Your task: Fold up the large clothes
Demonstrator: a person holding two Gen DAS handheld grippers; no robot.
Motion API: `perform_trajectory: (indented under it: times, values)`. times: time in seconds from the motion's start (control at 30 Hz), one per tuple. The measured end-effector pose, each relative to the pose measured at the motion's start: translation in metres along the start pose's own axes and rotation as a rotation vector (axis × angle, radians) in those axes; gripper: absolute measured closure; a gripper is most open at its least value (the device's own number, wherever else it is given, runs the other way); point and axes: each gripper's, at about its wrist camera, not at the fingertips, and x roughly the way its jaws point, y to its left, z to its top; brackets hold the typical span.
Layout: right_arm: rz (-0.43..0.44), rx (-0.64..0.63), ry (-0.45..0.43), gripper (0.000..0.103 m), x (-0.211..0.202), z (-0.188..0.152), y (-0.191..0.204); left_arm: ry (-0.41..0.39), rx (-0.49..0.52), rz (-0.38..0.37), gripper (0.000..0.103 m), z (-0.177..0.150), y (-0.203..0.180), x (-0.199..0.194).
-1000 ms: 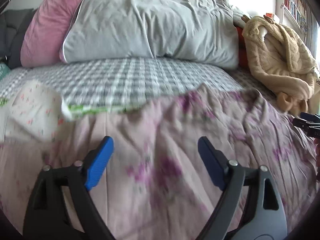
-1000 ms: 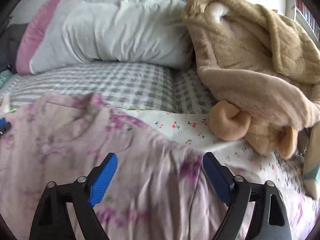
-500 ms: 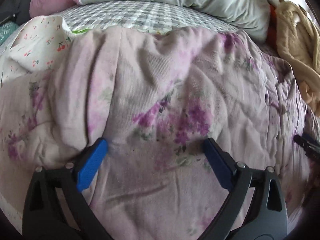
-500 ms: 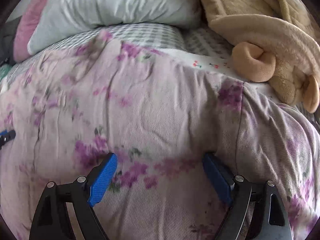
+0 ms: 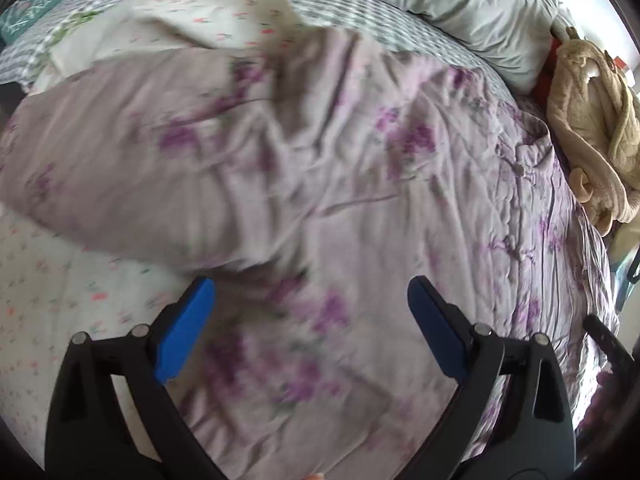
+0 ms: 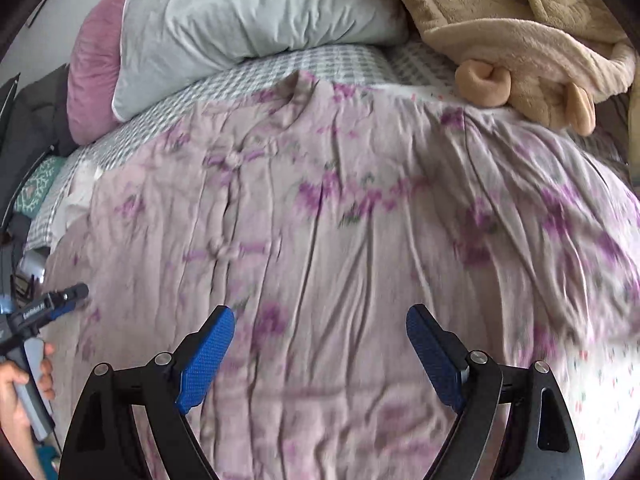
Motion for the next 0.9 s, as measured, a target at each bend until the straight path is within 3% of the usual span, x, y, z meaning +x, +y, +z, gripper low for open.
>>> perform_trajectory:
  times: [0.2, 0.37, 0.6, 0.83, 0.9]
  values:
    - [0.003, 0.004, 0.031, 0.014, -0.021, -0.036, 0.012, -0.005, -0.109, 0.0, 0.006, -0.006, 0.067, -0.02]
    - [-0.028, 0.005, 0.036, 0.014, -0.025, -0.052, 0.015, -0.06, -0.235, 0.083, 0.006, -0.002, 0.142, -0.023]
    - [-0.016, 0.025, 0.029, 0.014, -0.012, -0.056, 0.011, -0.11, -0.445, 0.136, 0.006, 0.015, 0.237, -0.007]
    - [-0.086, 0.011, 0.055, 0.014, 0.007, -0.053, 0.008, -0.188, -0.539, 0.129, 0.007, 0.033, 0.288, 0.0]
    - [-0.096, -0.001, 0.057, 0.014, 0.009, -0.052, 0.009, -0.22, -0.567, 0.128, 0.021, 0.035, 0.299, 0.003]
